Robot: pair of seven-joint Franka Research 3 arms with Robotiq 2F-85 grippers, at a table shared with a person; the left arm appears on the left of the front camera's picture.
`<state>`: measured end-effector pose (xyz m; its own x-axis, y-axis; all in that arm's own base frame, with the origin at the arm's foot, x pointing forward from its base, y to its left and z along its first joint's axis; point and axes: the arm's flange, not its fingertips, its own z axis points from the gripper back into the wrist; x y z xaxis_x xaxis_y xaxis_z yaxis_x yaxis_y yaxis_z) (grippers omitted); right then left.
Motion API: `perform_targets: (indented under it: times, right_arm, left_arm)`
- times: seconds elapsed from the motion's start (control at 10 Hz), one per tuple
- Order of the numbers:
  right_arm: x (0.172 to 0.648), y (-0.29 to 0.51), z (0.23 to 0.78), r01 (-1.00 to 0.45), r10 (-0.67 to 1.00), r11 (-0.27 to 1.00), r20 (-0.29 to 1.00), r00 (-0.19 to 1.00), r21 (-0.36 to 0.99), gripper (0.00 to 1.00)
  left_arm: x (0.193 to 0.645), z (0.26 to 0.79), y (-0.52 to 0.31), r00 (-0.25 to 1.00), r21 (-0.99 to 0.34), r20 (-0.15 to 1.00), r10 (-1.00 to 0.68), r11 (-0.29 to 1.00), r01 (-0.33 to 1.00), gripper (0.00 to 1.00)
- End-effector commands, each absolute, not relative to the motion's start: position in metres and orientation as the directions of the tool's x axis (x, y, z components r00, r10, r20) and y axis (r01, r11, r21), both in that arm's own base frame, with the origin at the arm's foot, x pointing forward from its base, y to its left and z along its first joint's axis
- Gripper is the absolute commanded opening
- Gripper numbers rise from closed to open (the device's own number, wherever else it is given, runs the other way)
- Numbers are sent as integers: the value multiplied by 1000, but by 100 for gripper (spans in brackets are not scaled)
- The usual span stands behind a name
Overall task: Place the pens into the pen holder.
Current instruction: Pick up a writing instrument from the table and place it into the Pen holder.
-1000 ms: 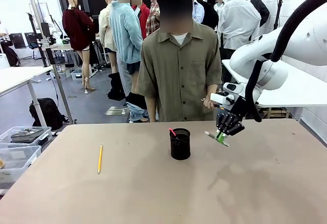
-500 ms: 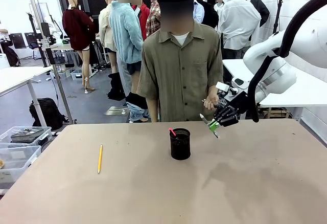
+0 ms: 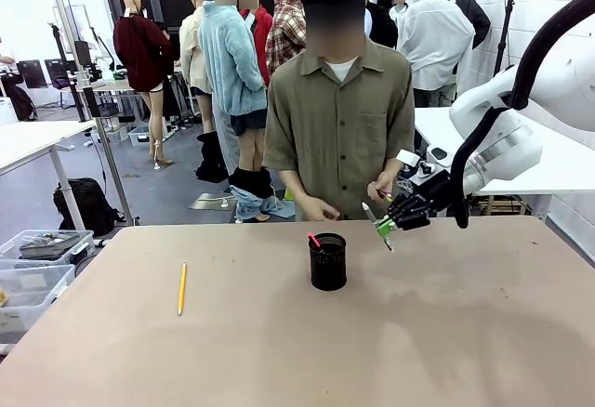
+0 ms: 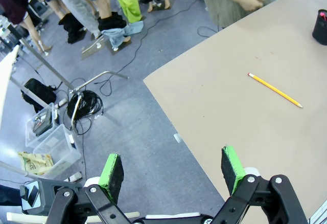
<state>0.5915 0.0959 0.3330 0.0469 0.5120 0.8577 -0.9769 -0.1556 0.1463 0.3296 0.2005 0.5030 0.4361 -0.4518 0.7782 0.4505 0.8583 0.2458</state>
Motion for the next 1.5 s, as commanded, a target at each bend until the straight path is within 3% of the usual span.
perform_targets:
  times: [0.0, 0.5, 0.8, 1.0, 1.4]
  right_arm:
    - [590, 89, 329, -976, 477, -130, 874, 95, 177, 0]
    - [593, 74, 327, -977, 457, -107, 882, 117, 185, 0]
    - [574, -60, 322, -973, 330, -21, 920, 211, 231, 0]
    - [531, -179, 310, -950, 131, 169, 949, 287, 264, 0]
    - [458, -287, 273, -889, -149, 360, 958, 245, 283, 0]
  left_arm:
    - [331, 502, 202, 433, 253, 780, -453, 860, 444, 100]
    - [331, 502, 202, 433, 253, 780, -453, 860, 444, 100]
    - [331, 502, 202, 433, 253, 780, -453, 860, 444, 100]
    - [331, 502, 202, 433, 253, 780, -453, 860, 444, 100]
    - [331, 502, 202, 433, 253, 780, -453, 860, 444, 100]
